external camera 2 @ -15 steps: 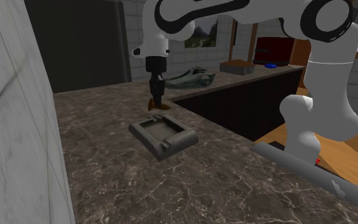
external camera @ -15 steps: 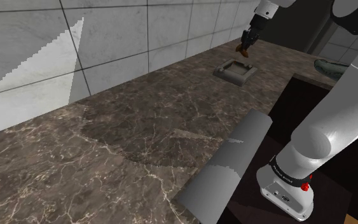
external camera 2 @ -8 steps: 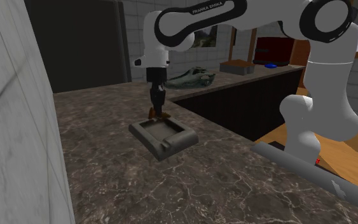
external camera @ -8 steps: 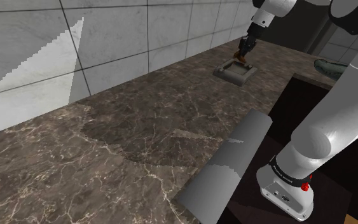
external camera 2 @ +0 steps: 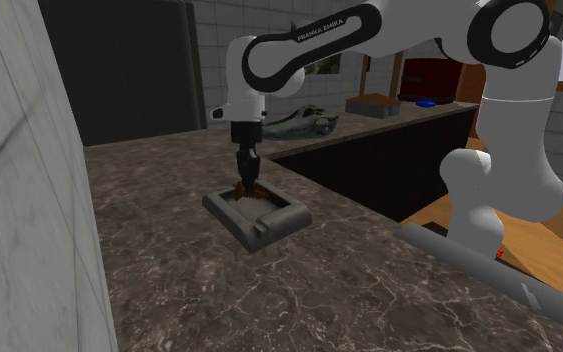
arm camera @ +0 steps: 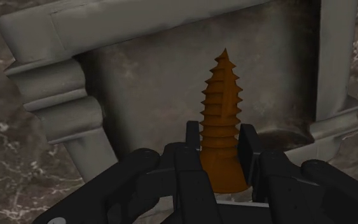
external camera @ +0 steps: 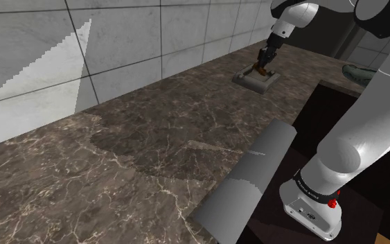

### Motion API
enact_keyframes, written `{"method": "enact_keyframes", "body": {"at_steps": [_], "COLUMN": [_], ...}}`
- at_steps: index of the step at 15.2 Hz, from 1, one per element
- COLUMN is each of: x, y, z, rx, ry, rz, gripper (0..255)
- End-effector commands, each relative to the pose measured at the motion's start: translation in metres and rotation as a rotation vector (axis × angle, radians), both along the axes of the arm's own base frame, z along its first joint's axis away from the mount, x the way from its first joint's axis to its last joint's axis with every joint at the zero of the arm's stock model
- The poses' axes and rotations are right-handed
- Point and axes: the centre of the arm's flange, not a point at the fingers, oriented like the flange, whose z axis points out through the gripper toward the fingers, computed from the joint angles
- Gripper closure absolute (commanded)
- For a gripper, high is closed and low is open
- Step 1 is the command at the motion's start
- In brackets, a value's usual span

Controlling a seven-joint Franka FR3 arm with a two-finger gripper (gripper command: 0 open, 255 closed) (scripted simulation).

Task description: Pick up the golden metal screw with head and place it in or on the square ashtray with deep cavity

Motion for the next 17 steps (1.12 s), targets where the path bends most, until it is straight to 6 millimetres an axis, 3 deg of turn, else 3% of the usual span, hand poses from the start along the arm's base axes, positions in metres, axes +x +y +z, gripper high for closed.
{"method": "enact_keyframes", "body": {"at_steps": [1,5,6,11,15,17], "x": [0.0,0.0,0.0,0.0,-0.005,-0.005], "y": [0.001,0.001,0.001,0.001,-0.01,-0.01], "z": [-0.001,-0.001,-0.001,-0.001,0.048,0.048], "rx": [0.0,0.0,0.0,0.0,0.0,0.0], "ry": [0.0,0.0,0.0,0.0,0.0,0.0], "rz": [0.0,0.0,0.0,0.0,0.0,0.0], "gripper": [255,255,0,0,0,0]}}
